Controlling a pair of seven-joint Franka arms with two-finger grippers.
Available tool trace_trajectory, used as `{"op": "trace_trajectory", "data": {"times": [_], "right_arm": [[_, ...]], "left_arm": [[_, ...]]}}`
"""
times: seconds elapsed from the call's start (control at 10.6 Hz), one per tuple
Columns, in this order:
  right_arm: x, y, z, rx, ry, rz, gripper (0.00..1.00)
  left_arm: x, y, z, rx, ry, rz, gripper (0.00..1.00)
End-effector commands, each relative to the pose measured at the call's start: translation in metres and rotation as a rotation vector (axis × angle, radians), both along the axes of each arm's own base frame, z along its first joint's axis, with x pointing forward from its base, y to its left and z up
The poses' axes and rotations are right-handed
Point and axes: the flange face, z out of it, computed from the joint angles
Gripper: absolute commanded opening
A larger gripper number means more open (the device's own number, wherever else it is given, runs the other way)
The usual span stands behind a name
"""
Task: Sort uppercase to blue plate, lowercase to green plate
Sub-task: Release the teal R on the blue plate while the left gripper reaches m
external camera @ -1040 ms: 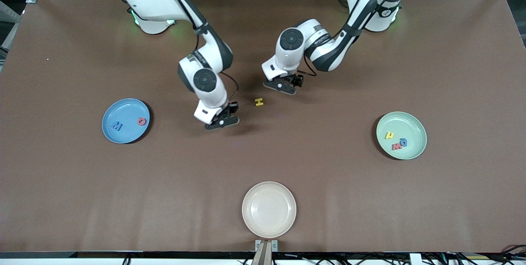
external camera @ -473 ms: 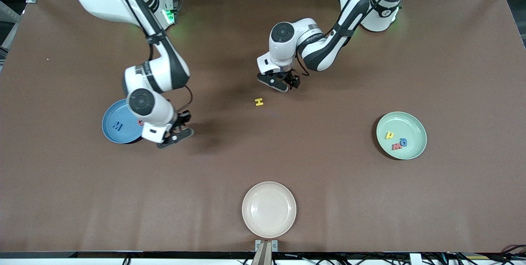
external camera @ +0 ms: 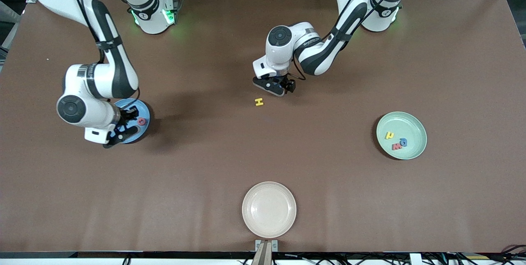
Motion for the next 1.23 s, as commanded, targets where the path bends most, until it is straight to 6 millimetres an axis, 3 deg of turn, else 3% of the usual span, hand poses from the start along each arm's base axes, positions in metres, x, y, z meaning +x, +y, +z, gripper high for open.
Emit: {"op": "trace_trajectory", "data": {"times": [0.0, 0.09, 0.28, 0.57, 0.66, 0.85, 1.13], "right_arm": [[-0.042, -0.033, -0.026, 0.052, -0.034, 0.002, 0.34], [-0.047, -0.035, -0.034, 0.051, -0.046, 0.002, 0.38], [-0.051, -0.031, -0.037, 0.083, -0.025, -0.057, 0.62], [-0.044, -0.016, -0.029, 0.093, -0.021, -0.066, 0.61], [-0.039, -0.002, -0.023, 0.092, -0.014, -0.087, 0.61], [-0.026, 0.052, 0.000, 0.086, 0.011, -0.165, 0.61], [-0.039, 0.154, 0.011, 0.055, -0.011, -0.340, 0.57]], "left_arm": [[0.000, -0.004, -0.010, -0.005, 0.019, 0.056, 1.00], [0.000, -0.004, -0.015, -0.001, 0.026, 0.067, 1.00], [-0.001, -0.004, -0.015, 0.000, 0.029, 0.102, 1.00], [-0.003, -0.005, -0.017, 0.003, 0.031, 0.124, 1.00], [-0.003, -0.005, -0.019, 0.003, 0.031, 0.119, 1.00], [-0.007, -0.011, -0.021, -0.001, 0.032, 0.112, 0.98], [-0.009, -0.011, -0.022, 0.002, 0.036, 0.114, 0.94]]}}
